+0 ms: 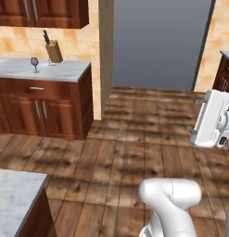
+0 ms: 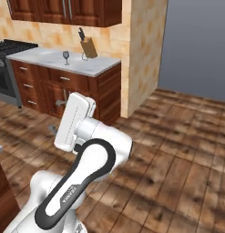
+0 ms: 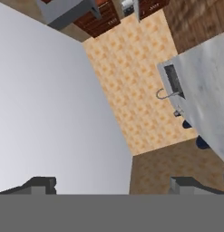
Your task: Retrieve the wine glasses from the counter and place one next to each plate.
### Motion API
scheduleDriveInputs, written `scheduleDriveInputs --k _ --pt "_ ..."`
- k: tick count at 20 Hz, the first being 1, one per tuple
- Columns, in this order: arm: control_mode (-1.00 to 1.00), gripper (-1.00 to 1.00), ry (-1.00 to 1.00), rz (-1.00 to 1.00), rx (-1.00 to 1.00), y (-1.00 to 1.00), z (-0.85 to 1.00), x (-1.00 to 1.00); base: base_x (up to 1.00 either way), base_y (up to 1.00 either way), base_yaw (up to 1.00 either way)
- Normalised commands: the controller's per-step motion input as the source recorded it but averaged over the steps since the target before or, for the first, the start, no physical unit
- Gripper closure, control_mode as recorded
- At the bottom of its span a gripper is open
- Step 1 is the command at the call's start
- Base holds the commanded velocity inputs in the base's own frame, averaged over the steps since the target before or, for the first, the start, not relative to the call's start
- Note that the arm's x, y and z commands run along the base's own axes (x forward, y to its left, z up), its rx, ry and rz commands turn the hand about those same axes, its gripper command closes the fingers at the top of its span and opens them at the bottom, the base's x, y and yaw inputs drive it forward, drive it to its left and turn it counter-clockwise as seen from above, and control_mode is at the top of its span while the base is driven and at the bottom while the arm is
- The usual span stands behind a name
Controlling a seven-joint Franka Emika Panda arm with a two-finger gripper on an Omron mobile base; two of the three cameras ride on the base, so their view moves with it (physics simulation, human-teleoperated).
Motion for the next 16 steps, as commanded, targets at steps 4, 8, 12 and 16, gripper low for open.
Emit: scheduleDriveInputs --k 4,8,12,16 --pt "1.0 -1.0 0.0 0.0 0.0 0.0 0.0 0.0 1.0 0.0 0.04" --pt "1.0 -1.0 0.0 0.0 0.0 0.0 0.0 0.0 1.0 0.02 0.17" --pt "1.0 -1.0 0.0 0.0 0.0 0.0 0.0 0.0 1.0 0.0 0.26" --pt "1.0 -1.0 0.0 0.0 0.0 0.0 0.0 0.0 1.0 0.0 0.19"
